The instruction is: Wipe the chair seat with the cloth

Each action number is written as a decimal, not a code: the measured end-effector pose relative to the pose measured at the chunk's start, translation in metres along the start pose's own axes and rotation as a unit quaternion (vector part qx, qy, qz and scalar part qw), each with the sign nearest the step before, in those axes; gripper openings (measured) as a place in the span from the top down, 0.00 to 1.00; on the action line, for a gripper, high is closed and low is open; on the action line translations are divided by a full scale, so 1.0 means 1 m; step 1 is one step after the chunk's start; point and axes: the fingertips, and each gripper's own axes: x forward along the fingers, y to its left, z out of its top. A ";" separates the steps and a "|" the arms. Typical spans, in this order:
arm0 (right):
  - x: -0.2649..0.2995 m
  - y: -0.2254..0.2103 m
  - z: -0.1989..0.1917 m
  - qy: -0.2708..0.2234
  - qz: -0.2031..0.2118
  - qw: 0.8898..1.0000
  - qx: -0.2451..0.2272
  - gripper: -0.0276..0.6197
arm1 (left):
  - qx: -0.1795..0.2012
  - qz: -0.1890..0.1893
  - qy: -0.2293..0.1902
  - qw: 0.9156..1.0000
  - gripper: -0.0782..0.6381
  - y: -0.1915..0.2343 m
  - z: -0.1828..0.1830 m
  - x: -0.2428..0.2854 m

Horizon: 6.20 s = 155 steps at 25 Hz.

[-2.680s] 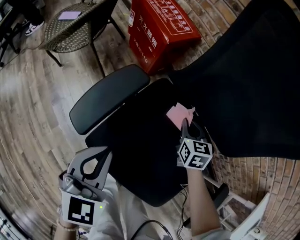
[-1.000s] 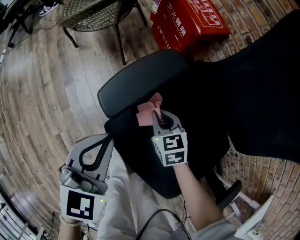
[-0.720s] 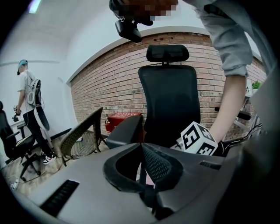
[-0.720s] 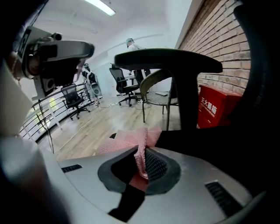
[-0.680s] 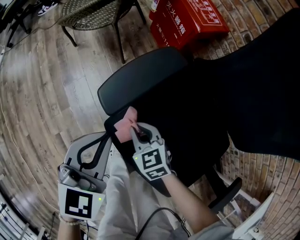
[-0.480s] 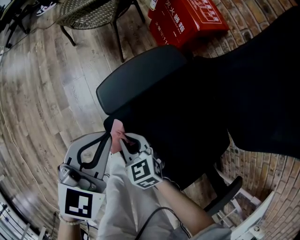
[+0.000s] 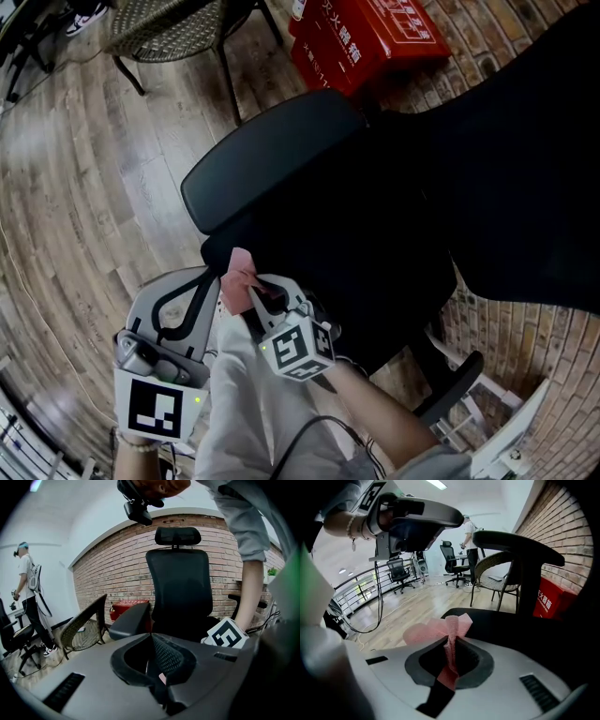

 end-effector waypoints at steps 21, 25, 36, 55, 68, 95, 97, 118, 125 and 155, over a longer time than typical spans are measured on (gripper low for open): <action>-0.091 -0.244 -0.109 0.051 -0.247 0.966 0.064 0.87 | 0.021 -0.056 0.000 0.998 0.87 -0.049 0.019 0.048; -0.117 -0.285 -0.135 0.070 -0.291 0.950 0.085 0.87 | 0.028 -0.072 -0.003 0.997 0.87 -0.061 0.024 0.056; -0.153 -0.320 -0.166 0.110 -0.315 0.938 0.097 0.87 | 0.041 -0.078 -0.009 0.996 0.87 -0.065 0.037 0.063; -0.100 -0.118 -0.117 0.056 -0.157 0.983 0.077 0.87 | 0.042 -0.069 -0.022 0.996 0.87 -0.068 0.045 0.041; -0.091 0.048 -0.117 0.069 0.022 0.997 -0.025 0.87 | 0.045 -0.062 -0.029 0.997 0.87 -0.071 0.045 0.030; -0.186 -0.209 -0.218 0.168 -0.247 0.953 0.053 0.87 | 0.064 -0.100 -0.021 0.993 0.87 -0.097 0.046 0.046; -0.195 -0.232 -0.225 0.179 -0.264 0.946 0.059 0.87 | 0.063 -0.103 -0.018 0.993 0.87 -0.098 0.045 0.049; -0.230 -0.240 -0.257 0.205 -0.344 0.898 0.180 0.87 | 0.070 -0.129 -0.037 0.989 0.87 -0.102 0.066 0.061; -0.215 -0.171 -0.241 0.162 -0.357 0.888 0.241 0.87 | 0.080 -0.141 -0.052 0.985 0.87 -0.097 0.078 0.057; -0.211 0.077 -0.230 0.202 -0.263 0.908 0.256 0.87 | 0.087 -0.184 -0.049 0.978 0.87 -0.131 0.075 0.065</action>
